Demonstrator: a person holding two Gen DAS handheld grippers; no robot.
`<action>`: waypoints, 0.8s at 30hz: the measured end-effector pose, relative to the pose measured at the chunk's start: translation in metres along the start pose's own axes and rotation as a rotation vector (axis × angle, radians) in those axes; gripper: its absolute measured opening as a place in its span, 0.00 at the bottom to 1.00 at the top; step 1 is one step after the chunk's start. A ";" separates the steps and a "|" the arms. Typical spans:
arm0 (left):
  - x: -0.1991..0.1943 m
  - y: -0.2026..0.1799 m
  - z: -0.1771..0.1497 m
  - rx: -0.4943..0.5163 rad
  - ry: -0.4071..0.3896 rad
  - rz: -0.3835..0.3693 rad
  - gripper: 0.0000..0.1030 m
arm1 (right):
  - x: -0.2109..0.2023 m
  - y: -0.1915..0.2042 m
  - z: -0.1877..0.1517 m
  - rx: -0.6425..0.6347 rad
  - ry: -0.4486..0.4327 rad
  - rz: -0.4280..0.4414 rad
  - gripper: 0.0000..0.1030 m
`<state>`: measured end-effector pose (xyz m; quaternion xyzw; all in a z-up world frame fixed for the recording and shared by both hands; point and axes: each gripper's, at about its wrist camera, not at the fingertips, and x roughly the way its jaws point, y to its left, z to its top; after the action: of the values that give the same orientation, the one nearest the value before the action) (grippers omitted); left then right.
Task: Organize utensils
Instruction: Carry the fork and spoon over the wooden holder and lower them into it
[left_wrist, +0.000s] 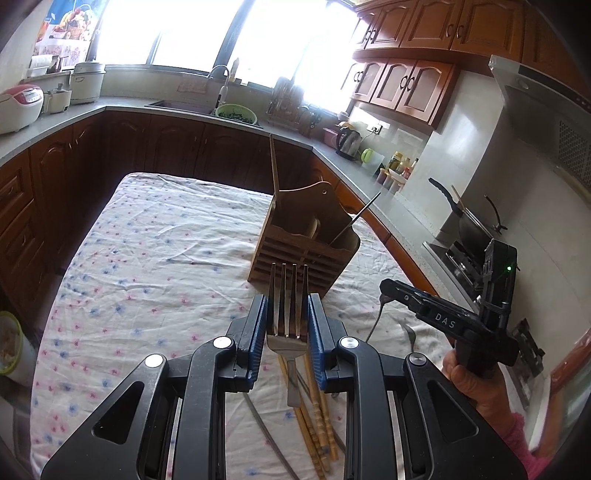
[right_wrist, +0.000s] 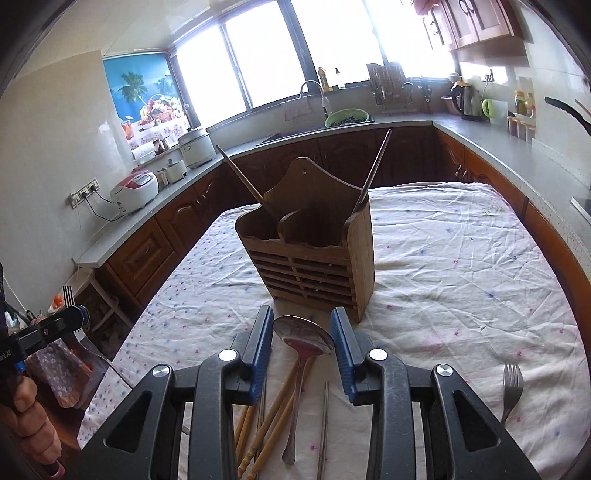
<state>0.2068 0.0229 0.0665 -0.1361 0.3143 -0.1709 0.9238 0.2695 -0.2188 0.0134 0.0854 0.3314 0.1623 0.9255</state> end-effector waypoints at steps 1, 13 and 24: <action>0.000 0.000 0.001 -0.001 -0.001 -0.001 0.20 | -0.001 0.000 0.001 -0.001 -0.004 0.001 0.32; -0.002 -0.001 0.007 0.001 -0.019 -0.004 0.20 | -0.005 0.005 0.012 -0.012 -0.027 0.009 0.31; -0.002 -0.004 0.017 0.009 -0.039 -0.010 0.20 | -0.013 0.007 0.026 -0.026 -0.054 0.007 0.31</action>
<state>0.2148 0.0230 0.0818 -0.1369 0.2947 -0.1743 0.9295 0.2749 -0.2181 0.0426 0.0789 0.3037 0.1672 0.9346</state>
